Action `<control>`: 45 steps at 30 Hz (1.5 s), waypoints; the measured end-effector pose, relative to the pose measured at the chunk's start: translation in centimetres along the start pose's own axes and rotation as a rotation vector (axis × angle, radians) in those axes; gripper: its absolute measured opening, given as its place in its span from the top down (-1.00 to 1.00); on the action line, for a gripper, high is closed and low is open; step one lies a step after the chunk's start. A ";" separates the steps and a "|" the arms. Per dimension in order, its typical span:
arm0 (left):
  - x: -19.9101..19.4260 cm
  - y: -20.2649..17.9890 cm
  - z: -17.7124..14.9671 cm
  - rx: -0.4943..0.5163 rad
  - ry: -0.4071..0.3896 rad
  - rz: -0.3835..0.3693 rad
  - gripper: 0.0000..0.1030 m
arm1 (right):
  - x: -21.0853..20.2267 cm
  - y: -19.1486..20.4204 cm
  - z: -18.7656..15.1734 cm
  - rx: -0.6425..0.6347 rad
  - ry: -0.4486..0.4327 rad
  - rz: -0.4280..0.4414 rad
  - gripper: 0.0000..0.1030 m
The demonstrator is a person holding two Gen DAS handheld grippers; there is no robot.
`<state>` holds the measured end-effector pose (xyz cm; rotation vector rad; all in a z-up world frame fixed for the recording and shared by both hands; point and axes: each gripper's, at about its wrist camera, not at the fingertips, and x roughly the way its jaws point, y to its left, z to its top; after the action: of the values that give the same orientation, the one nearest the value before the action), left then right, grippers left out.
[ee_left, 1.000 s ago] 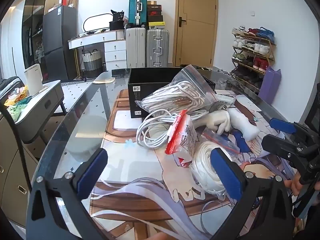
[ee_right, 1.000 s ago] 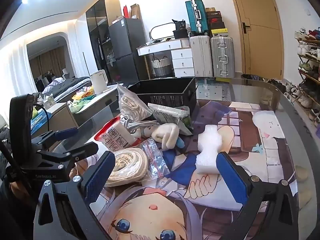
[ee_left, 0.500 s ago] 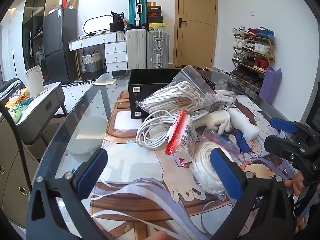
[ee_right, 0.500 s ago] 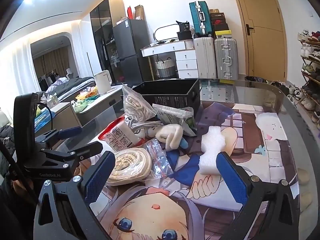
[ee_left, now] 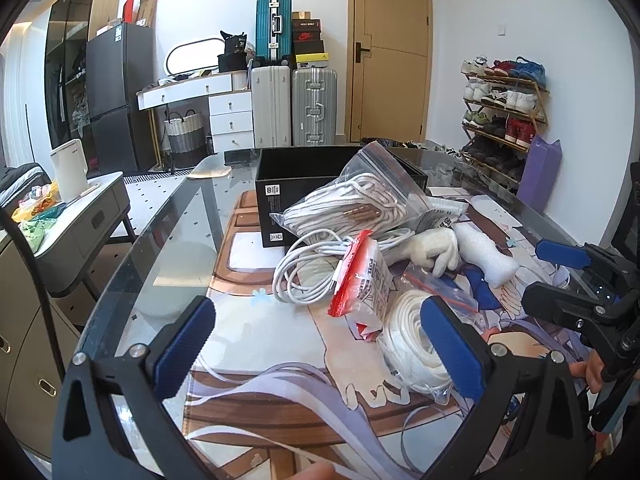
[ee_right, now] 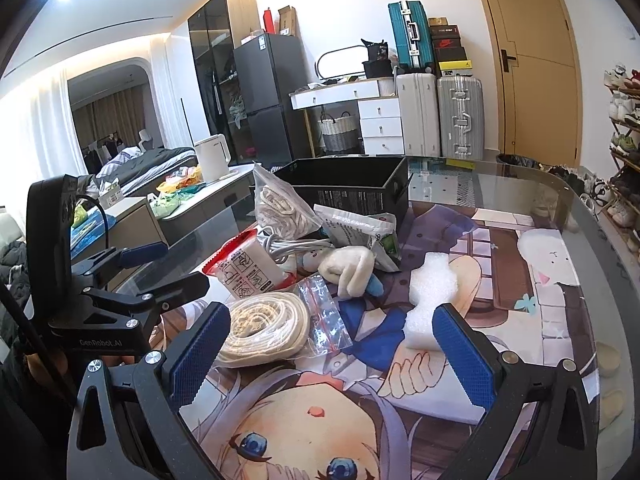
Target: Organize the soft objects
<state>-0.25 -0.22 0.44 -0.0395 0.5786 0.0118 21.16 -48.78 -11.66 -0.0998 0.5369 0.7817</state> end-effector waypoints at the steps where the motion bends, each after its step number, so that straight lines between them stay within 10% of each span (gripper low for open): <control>1: 0.0 0.0 0.0 -0.001 0.001 0.001 -1.00 | 0.1 0.0 0.0 -0.001 0.002 -0.003 -0.99; 45: 0.5 -1.3 -0.4 0.054 0.051 -0.014 -1.00 | 0.3 -0.6 0.4 0.000 0.034 -0.036 -0.99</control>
<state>-0.07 -1.51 -0.13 0.0081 0.6290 -0.0188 21.89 -48.87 -11.54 -0.1226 0.5661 0.7459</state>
